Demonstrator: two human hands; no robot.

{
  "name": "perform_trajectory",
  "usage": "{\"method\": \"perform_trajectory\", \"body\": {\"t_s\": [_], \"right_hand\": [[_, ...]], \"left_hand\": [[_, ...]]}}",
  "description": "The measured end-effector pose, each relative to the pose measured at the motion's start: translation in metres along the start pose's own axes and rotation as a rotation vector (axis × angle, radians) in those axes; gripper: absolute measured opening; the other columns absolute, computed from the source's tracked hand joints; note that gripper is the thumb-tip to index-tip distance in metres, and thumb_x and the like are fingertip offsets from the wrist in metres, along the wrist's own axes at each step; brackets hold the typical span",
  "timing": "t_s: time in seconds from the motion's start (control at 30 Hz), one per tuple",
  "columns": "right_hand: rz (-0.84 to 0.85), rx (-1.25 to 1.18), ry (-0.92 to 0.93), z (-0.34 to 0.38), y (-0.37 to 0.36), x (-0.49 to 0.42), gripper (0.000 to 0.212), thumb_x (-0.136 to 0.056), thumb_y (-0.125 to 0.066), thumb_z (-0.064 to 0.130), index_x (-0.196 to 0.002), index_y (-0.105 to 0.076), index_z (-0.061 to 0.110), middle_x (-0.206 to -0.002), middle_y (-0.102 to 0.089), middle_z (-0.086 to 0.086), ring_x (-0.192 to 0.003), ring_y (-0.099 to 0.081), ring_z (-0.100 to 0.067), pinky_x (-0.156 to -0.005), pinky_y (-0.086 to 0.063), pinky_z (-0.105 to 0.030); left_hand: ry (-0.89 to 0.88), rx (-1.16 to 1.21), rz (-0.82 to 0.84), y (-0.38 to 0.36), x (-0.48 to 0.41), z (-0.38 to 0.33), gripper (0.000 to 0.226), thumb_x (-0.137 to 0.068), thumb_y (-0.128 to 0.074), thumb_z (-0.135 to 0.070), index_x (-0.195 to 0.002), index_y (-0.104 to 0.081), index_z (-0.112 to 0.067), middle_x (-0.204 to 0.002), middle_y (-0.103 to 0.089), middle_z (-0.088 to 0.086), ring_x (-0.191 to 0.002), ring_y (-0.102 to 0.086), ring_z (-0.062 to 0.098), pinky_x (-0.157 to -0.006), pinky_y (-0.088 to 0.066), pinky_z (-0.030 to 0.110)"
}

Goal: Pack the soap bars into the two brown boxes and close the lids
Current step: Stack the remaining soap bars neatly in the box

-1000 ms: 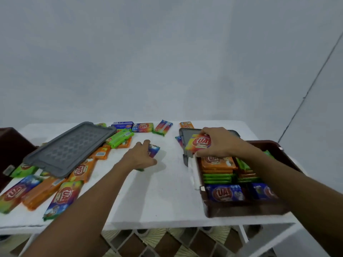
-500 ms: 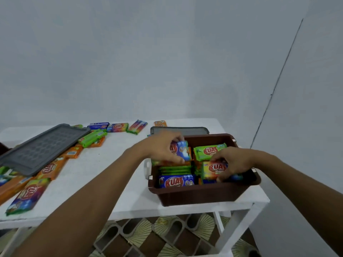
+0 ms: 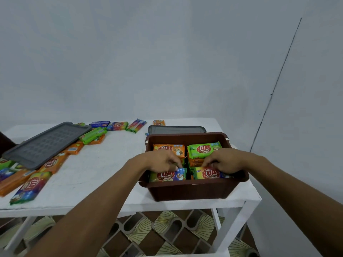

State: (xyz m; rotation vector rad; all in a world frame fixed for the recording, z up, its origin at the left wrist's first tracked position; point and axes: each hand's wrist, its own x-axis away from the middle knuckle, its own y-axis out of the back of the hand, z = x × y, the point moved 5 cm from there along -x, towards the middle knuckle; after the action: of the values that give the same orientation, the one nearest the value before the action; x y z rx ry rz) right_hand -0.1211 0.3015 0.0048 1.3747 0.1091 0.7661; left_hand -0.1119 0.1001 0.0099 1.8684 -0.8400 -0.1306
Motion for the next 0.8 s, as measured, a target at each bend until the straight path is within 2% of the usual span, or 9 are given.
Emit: {"method": "perform_trajectory", "body": {"t_s": [0.1, 0.2, 0.37, 0.47, 0.53, 0.63, 0.73, 0.8], "right_hand": [[-0.028, -0.009, 0.014, -0.003, 0.0, -0.002, 0.036, -0.101, -0.043, 0.017, -0.125, -0.061, 0.038, -0.135, -0.055, 0.012, -0.121, -0.052, -0.009, -0.105, -0.044, -0.031], [-0.085, 0.004, 0.036, -0.004, 0.001, -0.002, 0.031, -0.101, -0.045, 0.021, -0.12, -0.063, 0.037, -0.131, -0.059, 0.013, -0.116, -0.055, -0.007, -0.101, -0.047, -0.03], [-0.357, -0.005, 0.014, -0.009, 0.01, -0.005, 0.024, -0.096, -0.053, 0.024, -0.116, -0.065, 0.029, -0.117, -0.064, 0.007, -0.1, -0.062, -0.009, -0.083, -0.056, -0.03], [-0.47, 0.077, -0.025, -0.013, 0.013, -0.008, 0.034, -0.091, -0.061, 0.026, -0.125, -0.06, 0.027, -0.121, -0.055, 0.008, -0.106, -0.056, -0.011, -0.085, -0.051, -0.027], [-0.454, 0.125, -0.046, -0.014, 0.013, -0.013, 0.04, -0.09, -0.063, 0.026, -0.129, -0.058, 0.026, -0.124, -0.054, 0.007, -0.111, -0.053, -0.013, -0.09, -0.049, -0.029], [-0.464, 0.144, -0.059, -0.015, 0.017, -0.018, 0.034, -0.091, -0.06, 0.029, -0.125, -0.061, 0.027, -0.121, -0.058, 0.007, -0.107, -0.055, -0.013, -0.089, -0.051, -0.032], [-0.489, 0.164, -0.04, -0.015, 0.022, -0.021, 0.029, -0.093, -0.055, 0.035, -0.119, -0.063, 0.027, -0.114, -0.06, 0.008, -0.103, -0.056, -0.012, -0.084, -0.05, -0.031], [-0.499, 0.158, -0.021, -0.015, 0.025, -0.024, 0.026, -0.093, -0.055, 0.036, -0.115, -0.065, 0.028, -0.11, -0.062, 0.009, -0.099, -0.057, -0.01, -0.081, -0.051, -0.029]], "left_hand": [[-0.006, 0.007, -0.008, 0.001, -0.001, 0.0, 0.026, -0.098, -0.053, -0.012, -0.12, -0.066, -0.014, -0.122, -0.063, -0.001, -0.097, -0.054, 0.002, -0.092, -0.042, 0.024], [-0.009, 0.008, -0.03, -0.001, -0.001, 0.002, 0.026, -0.096, -0.056, -0.016, -0.12, -0.067, -0.016, -0.122, -0.065, -0.001, -0.103, -0.058, 0.006, -0.092, -0.047, 0.025], [-0.016, 0.013, -0.17, 0.002, 0.0, 0.007, 0.017, -0.085, -0.073, -0.029, -0.097, -0.07, -0.017, -0.098, -0.067, -0.005, -0.089, -0.062, 0.009, -0.08, -0.055, 0.032], [-0.027, -0.06, -0.311, 0.007, 0.002, 0.01, 0.03, -0.076, -0.08, -0.038, -0.094, -0.065, -0.021, -0.098, -0.059, -0.006, -0.087, -0.057, 0.01, -0.074, -0.054, 0.03], [-0.04, -0.115, -0.356, 0.008, 0.002, 0.011, 0.035, -0.075, -0.079, -0.043, -0.099, -0.063, -0.023, -0.103, -0.051, -0.007, -0.092, -0.052, 0.009, -0.076, -0.051, 0.027], [-0.049, -0.112, -0.427, 0.013, 0.001, 0.012, 0.032, -0.082, -0.07, -0.046, -0.105, -0.064, -0.025, -0.11, -0.048, -0.008, -0.103, -0.048, 0.008, -0.087, -0.048, 0.029], [-0.015, -0.308, -0.528, 0.023, -0.002, 0.017, 0.034, -0.088, -0.061, -0.048, -0.113, -0.064, -0.025, -0.118, -0.053, -0.007, -0.112, -0.047, 0.012, -0.096, -0.042, 0.036], [0.048, -0.407, -0.493, 0.031, -0.007, 0.027, 0.039, -0.088, -0.058, -0.051, -0.116, -0.064, -0.025, -0.118, -0.059, -0.005, -0.111, -0.052, 0.014, -0.093, -0.044, 0.036]]}}
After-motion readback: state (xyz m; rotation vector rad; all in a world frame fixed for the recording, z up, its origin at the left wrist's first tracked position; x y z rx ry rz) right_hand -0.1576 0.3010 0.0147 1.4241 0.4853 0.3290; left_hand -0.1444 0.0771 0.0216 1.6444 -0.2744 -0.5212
